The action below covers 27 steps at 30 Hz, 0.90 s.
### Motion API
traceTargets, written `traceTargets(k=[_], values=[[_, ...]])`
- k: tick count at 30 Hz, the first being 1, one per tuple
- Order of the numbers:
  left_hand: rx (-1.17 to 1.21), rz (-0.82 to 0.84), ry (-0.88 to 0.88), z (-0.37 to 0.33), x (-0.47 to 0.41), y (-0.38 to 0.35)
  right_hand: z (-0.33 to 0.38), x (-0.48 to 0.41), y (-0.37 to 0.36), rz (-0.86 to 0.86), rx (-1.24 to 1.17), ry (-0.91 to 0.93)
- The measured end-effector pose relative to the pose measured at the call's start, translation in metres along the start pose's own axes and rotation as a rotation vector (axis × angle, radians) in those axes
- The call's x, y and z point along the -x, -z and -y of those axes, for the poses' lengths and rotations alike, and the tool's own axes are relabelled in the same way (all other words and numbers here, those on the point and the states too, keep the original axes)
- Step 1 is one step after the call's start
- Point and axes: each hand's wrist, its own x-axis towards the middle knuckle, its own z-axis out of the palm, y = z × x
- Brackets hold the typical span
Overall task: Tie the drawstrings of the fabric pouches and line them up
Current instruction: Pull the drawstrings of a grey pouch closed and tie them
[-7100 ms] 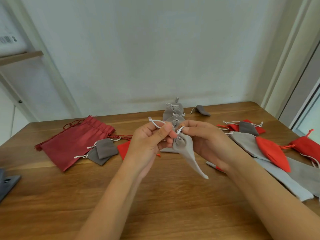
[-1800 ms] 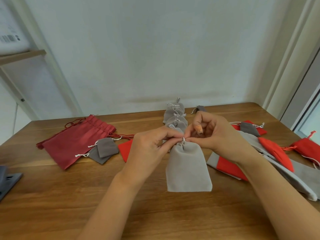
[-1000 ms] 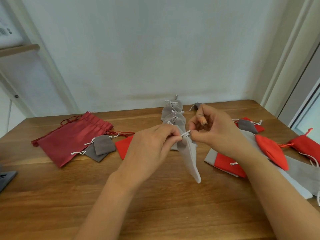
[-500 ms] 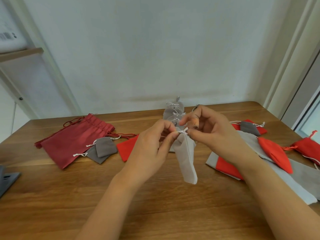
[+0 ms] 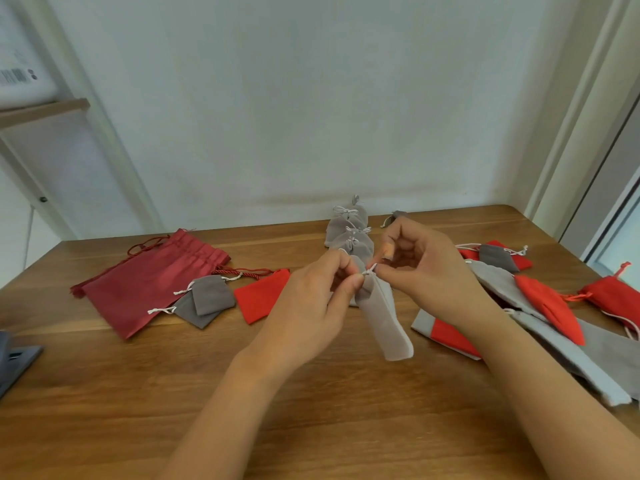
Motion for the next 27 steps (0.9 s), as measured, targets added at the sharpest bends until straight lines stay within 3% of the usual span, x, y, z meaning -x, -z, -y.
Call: traceTargets(k=[16,23,27], values=[[0.158,0.086,0.154,0.017,-0.001,-0.011,-0.009,0.003,-0.010,-0.023,0.446,0.173],[0.545,0.064,0.498,0.015,-0.008,-0.006,-0.025,-0.006,-0.004,-0.062,-0.028,-0.060],[0.592,0.031,0.624,0.023,-0.009,-0.002,-0.030,-0.005,-0.015,-0.032,-0.020,-0.140]])
